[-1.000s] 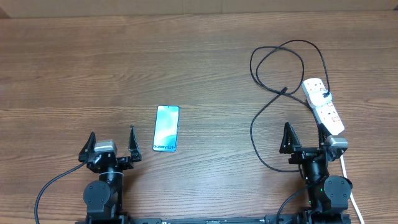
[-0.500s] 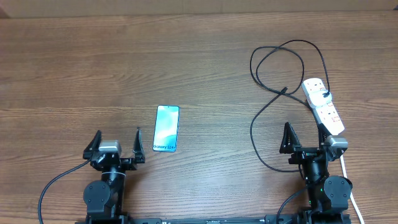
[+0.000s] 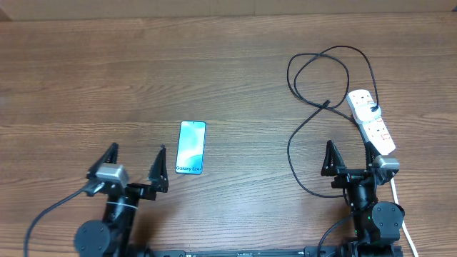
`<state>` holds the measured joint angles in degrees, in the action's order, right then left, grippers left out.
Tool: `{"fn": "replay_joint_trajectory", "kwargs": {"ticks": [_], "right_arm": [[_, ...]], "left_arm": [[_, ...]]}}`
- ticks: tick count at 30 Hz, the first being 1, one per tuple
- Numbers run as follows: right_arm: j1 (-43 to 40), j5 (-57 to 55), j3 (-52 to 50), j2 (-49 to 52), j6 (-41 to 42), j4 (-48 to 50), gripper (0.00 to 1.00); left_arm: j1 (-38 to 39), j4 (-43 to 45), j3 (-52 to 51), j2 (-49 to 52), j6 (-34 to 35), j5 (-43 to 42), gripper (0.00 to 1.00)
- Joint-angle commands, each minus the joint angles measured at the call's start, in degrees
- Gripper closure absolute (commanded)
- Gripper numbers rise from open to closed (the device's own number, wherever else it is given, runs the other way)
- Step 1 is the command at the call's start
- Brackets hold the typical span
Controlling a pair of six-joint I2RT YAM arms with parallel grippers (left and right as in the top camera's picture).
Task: Plug charger to phone and switch on socket
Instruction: 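Move the left gripper over the phone and lower onto it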
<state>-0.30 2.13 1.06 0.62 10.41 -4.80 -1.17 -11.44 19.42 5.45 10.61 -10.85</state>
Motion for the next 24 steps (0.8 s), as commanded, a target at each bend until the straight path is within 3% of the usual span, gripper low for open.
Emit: {"fn": "replay_joint_trajectory", "kwargs": {"ticks": [1, 7, 14, 20, 24], "right_arm": [[0.24, -0.42, -0.61, -0.46, -0.44, 0.13, 0.0], [0.24, -0.44, -0.61, -0.46, -0.44, 0.13, 0.0], [0.24, -0.42, -0.61, -0.46, -0.44, 0.13, 0.0], [0.24, -0.42, -0.61, -0.46, -0.44, 0.13, 0.0], [0.24, -0.42, -0.61, -0.46, -0.44, 0.13, 0.0]], "left_arm": [[-0.31, -2.32, 8.33, 7.67, 0.98, -1.53, 0.0], [-0.28, -11.3, 26.23, 25.35, 1.01, -5.88, 0.0], [1.73, -29.14, 50.42, 45.94, 1.05, -5.97, 0.0], [8.74, -46.03, 69.2, 63.19, 1.88, 2.93, 0.0], [14.78, -53.44, 76.19, 72.22, 3.61, 11.52, 0.0]]}}
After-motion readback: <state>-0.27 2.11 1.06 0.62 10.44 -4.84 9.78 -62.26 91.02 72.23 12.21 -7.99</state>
